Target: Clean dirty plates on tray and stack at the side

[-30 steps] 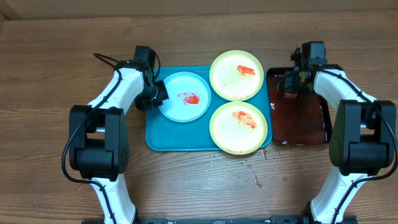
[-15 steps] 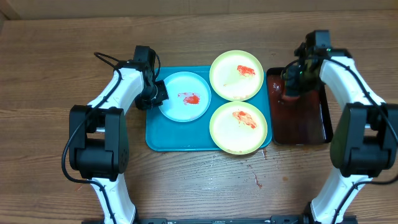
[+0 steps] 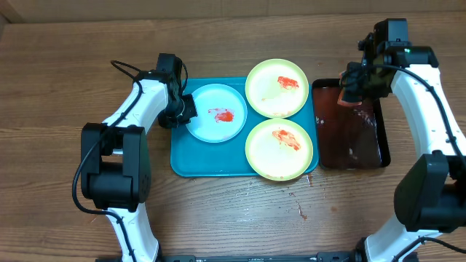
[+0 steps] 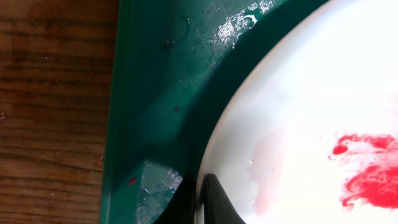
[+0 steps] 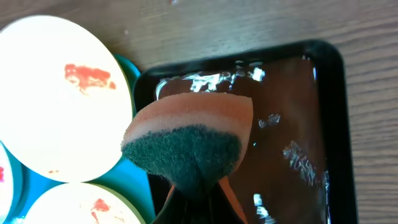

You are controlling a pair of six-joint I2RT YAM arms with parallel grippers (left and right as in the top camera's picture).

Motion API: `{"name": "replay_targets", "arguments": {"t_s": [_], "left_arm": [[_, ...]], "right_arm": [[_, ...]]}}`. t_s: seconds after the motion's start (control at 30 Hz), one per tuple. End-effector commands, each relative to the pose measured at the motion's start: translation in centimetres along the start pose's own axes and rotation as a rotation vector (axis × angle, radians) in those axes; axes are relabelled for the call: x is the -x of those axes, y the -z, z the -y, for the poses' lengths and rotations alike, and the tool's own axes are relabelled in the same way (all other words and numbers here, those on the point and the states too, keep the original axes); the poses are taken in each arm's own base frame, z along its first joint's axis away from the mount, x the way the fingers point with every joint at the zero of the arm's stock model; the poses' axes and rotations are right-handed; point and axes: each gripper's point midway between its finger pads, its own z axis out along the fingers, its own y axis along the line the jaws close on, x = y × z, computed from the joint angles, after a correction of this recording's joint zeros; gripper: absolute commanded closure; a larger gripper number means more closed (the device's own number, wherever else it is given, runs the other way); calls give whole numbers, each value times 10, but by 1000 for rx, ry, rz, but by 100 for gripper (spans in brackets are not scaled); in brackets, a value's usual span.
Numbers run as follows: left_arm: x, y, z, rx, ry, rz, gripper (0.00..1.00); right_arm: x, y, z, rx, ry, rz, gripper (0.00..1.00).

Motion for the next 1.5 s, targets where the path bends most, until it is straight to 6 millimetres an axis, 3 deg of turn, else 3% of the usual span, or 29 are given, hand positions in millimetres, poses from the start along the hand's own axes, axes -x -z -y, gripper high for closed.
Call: {"name": "replay_targets", "arguments": {"t_s": [0.0,0.17,0.33,0.5,0.83,0.93,1.13,1.3,1.47], "left_arm": [[-3,-13,-7,38,-24,-26,96],[-4,-13,-7,38,-24,-27,96],[-4,-13,-8,40,-24,-30,96],[-5,-13,-8,39,-32,-32,96],[-7,-13,-8,40,-45,-43,96],[-8,-13,-9,42,-45,-47,96],[-12,-13,-9,39,-43,-62,96],[-12,-13,-9,39,-43,-63,96],[-12,-13,-9,39,-43,-63,96]], "right_arm": [[22,43,-11,27,25,141,96],[37,90,-8,-20,25,289,96],[29,133,1,-83,17,366,96],[22,147,5,-101,15,398,96],[9,144,4,-78,16,412,96],[-3,130,-12,20,32,334,96],[-18,97,-26,100,-33,187,96],[-20,81,-61,165,-19,135,96],[-21,80,-126,329,42,79,96]]}}
